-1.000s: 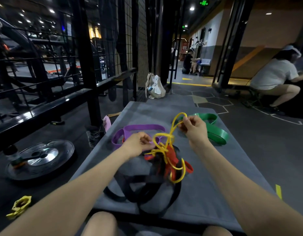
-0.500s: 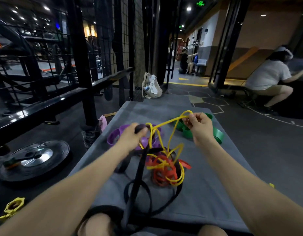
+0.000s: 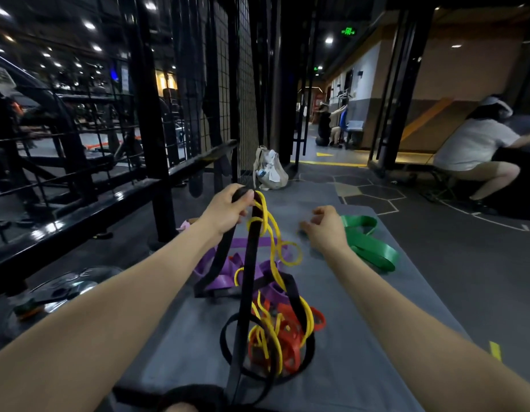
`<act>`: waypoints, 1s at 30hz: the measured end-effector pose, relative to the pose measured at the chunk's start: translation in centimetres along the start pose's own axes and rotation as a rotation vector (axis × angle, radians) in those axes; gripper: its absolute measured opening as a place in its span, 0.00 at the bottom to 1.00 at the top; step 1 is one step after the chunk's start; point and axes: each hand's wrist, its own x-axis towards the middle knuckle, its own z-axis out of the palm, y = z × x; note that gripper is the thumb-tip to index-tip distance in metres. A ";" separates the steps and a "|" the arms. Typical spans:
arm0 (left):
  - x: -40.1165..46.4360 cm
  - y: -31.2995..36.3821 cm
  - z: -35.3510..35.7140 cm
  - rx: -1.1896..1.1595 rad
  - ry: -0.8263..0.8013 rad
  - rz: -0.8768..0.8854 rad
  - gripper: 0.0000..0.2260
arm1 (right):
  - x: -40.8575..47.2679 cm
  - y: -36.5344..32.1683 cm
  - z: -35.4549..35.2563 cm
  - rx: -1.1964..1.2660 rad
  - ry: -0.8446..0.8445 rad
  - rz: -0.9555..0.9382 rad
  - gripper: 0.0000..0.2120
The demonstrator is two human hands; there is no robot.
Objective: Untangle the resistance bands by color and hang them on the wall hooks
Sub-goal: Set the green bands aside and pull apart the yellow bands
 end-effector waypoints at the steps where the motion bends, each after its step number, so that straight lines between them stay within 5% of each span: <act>1: 0.2 0.4 0.0 -0.020 -0.011 0.004 0.07 | -0.1 -0.5 0.0 -0.061 -0.028 -0.067 0.21; 5: 0.7 2.1 0.6 -0.109 -0.058 0.009 0.07 | -0.8 -2.6 0.3 -0.110 -0.251 -0.251 0.25; 8: 1.2 3.5 0.8 -0.206 -0.080 0.016 0.07 | -1.7 -3.5 0.7 0.116 -0.414 -0.262 0.08; 10: 1.9 4.7 0.6 -0.268 -0.070 0.015 0.07 | -1.4 -4.2 0.5 0.134 -0.353 -0.298 0.04; 14: 3.3 7.4 0.0 -0.333 -0.009 0.035 0.07 | 0.7 -6.7 -1.1 0.253 -0.208 -0.301 0.13; 20: 4.5 9.5 1.0 -0.401 -0.010 0.004 0.04 | 2.9 -10.4 -3.4 0.371 -0.214 -0.282 0.13; 24: 3.2 6.1 3.1 -0.163 -0.088 -0.076 0.05 | 2.0 -8.7 -2.7 0.240 -0.228 -0.281 0.11; 30: 1.3 3.2 2.9 -0.243 -0.028 -0.271 0.07 | 0.9 -3.6 -1.9 -0.025 -0.346 -0.240 0.03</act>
